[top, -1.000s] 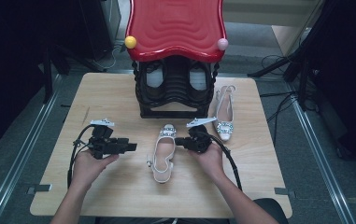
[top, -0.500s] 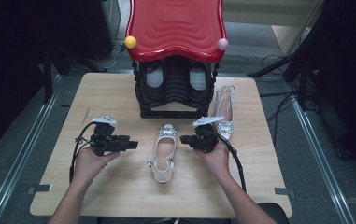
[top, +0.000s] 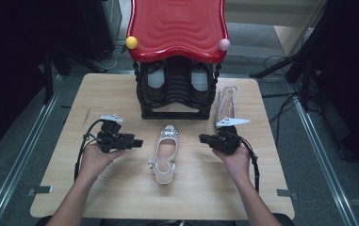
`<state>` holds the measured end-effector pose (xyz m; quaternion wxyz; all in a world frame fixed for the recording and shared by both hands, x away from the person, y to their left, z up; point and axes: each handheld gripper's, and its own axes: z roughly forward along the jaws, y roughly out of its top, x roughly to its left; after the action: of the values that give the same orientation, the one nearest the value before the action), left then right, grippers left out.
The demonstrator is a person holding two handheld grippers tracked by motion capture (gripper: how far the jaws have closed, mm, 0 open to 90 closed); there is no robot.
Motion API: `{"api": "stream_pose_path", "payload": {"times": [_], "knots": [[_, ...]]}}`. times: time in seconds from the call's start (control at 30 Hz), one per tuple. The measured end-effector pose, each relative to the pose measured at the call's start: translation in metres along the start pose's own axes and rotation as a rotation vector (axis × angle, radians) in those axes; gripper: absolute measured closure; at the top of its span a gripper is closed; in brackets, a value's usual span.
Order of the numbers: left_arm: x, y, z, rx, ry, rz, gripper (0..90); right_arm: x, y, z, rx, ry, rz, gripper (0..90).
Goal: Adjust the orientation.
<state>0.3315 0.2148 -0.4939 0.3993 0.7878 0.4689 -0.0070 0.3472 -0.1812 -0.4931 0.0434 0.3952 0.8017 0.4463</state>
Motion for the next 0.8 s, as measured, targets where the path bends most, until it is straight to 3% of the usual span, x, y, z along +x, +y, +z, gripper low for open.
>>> {"api": "stream_pose_path", "payload": {"times": [0.2,0.43,0.8], "knots": [[0.004,0.004,0.003,-0.003,-0.012,-0.007,41.9,-0.024,-0.006,-0.032,-0.048,-0.066,0.047,87.0],[0.006,0.004,0.004,-0.011,-0.008,-0.009,41.8,-0.047,-0.011,-0.051,-0.076,-0.116,0.099,87.0],[0.005,0.003,-0.002,-0.013,0.004,-0.002,41.9,-0.080,-0.016,-0.046,-0.036,-0.165,0.138,88.0]]}}
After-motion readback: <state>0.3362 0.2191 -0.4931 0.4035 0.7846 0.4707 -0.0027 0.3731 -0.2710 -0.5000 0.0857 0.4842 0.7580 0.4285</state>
